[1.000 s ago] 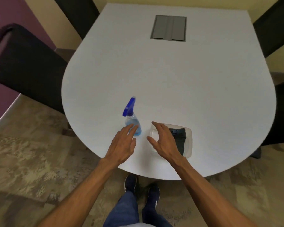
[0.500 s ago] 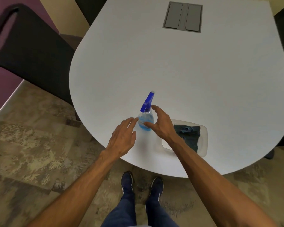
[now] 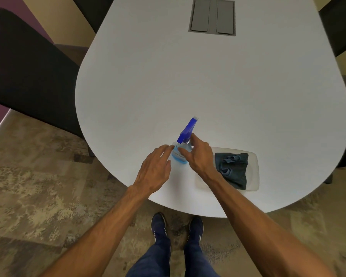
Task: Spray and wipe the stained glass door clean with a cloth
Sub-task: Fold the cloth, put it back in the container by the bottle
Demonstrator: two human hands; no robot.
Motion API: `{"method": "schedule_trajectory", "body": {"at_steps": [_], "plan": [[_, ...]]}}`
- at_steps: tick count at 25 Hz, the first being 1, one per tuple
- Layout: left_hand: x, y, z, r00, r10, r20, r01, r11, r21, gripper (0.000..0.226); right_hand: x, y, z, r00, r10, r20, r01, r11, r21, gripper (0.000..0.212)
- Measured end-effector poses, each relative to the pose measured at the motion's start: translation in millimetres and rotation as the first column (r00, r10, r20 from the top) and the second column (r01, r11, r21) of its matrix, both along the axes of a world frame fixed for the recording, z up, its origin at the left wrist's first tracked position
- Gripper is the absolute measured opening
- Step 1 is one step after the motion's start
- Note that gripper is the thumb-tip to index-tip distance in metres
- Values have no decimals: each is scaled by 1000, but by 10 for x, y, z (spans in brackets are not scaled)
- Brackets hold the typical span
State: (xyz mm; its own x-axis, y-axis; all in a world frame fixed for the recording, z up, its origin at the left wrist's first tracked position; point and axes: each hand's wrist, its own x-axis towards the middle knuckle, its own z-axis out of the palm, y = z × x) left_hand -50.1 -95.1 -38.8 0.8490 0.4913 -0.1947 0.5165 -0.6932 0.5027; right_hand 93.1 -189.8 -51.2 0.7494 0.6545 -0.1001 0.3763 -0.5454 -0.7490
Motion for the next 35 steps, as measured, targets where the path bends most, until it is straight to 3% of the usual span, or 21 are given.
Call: {"method": "schedule_trajectory", "body": {"at_steps": [4, 7, 13, 17, 23, 35], "plan": [[67, 34, 27, 1000, 10, 17, -11, 998, 64, 57, -12, -127, 200, 980, -95, 174, 94, 995, 12, 49], [200, -8, 100, 1000, -10, 27, 8, 998, 60, 61, -22, -282, 402, 937, -198, 287, 171, 978, 118, 53], [462, -209, 208, 996, -89, -1, 89, 996, 21, 66, -2, -708, 723, 856, -347, 384, 290, 936, 200, 51], [540, -317, 193, 991, -134, -3, 134, 991, 16, 67, -23, -904, 631, 822, -427, 377, 411, 903, 125, 52], [532, -418, 117, 985, -171, -38, 172, 985, 26, 67, -63, -984, 254, 845, -488, 217, 500, 866, 2, 52], [561, -526, 75, 977, -192, -90, 196, 980, 43, 67, -188, -925, -152, 870, -450, 202, 456, 890, 21, 57]]}}
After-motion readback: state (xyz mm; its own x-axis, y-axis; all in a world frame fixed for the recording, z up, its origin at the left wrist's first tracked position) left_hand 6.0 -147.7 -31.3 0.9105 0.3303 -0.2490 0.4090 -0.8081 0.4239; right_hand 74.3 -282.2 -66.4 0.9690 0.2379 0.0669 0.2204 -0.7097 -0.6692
